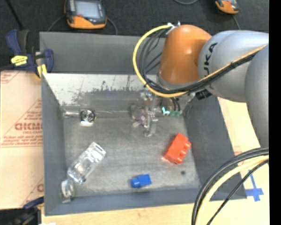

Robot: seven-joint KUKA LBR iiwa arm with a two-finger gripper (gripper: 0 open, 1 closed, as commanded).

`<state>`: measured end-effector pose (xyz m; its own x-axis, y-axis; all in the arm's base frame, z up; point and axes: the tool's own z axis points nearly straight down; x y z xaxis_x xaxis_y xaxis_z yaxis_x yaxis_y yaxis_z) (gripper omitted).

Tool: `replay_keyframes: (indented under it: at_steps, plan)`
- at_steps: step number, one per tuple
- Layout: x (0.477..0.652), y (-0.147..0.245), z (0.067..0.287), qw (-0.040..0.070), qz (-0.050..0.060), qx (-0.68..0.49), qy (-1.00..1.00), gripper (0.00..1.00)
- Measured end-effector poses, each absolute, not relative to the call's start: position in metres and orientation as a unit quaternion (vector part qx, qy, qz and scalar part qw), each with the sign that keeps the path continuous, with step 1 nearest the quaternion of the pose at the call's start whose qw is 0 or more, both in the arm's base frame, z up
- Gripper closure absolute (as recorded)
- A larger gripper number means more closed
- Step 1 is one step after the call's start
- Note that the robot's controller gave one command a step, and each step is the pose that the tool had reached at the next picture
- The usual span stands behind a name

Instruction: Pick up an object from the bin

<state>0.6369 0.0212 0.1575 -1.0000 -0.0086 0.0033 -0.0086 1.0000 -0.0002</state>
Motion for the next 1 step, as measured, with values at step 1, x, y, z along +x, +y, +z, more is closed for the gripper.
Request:
replay_keyframes:
  at_steps: [1]
  plan:
    - [0.6484, -0.0214, 0.0665, 0.002, 0.0, -0.039, -0.999, 0.0]
